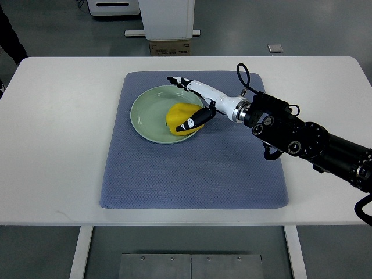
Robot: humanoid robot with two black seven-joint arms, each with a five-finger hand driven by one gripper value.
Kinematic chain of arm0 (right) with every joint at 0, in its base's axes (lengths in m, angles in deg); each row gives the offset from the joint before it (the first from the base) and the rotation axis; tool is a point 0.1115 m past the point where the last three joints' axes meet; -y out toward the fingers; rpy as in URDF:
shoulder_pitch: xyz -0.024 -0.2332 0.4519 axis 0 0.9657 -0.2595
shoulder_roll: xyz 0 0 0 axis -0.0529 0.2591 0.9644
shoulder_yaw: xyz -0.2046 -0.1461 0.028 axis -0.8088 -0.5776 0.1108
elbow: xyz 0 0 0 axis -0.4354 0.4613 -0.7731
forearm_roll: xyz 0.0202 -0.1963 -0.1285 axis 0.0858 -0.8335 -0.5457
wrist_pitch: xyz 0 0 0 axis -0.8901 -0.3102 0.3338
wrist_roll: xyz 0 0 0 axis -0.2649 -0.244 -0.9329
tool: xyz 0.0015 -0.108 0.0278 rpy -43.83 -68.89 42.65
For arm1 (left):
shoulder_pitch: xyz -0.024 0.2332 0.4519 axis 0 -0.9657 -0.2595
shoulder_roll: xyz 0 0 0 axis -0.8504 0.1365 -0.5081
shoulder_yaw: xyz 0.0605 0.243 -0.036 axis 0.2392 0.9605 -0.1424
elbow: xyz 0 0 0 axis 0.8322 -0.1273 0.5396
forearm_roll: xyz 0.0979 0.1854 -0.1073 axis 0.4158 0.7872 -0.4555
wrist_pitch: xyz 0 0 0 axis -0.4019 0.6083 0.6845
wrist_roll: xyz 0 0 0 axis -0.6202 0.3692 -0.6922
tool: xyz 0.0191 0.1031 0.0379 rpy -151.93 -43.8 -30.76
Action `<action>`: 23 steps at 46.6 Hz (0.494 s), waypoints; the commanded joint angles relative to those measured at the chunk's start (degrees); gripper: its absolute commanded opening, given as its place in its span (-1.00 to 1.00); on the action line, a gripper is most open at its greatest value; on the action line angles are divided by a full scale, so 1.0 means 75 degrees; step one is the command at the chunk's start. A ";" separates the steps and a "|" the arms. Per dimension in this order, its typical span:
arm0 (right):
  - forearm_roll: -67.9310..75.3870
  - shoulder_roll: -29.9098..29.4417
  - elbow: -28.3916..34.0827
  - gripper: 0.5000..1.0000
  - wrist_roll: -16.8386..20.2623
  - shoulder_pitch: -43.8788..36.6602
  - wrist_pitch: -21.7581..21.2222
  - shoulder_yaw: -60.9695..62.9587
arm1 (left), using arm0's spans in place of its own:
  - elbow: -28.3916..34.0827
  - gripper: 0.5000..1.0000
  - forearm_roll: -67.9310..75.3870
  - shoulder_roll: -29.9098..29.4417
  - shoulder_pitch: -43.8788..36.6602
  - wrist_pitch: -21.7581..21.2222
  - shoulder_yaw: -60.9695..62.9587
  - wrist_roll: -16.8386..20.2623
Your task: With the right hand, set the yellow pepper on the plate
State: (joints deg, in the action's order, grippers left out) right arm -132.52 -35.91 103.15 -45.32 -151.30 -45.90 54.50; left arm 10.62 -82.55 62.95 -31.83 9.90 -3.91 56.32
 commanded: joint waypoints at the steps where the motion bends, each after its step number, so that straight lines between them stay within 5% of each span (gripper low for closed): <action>1: 0.0136 0.0070 0.0003 0.99 -0.0017 -0.0012 -0.0012 0.0012 | 0.0001 1.00 0.0000 0.0000 0.0001 -0.0011 0.0000 0.0000; 23: 0.0476 0.1043 0.0003 0.99 0.0018 0.0316 -0.0129 0.1230 | -0.0010 1.00 0.0000 0.0000 0.0001 0.0001 0.0000 0.0000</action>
State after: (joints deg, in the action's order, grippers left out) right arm -128.96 -28.70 103.19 -45.31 -149.47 -46.40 62.16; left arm 10.62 -82.55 62.95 -31.82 9.90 -3.91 56.33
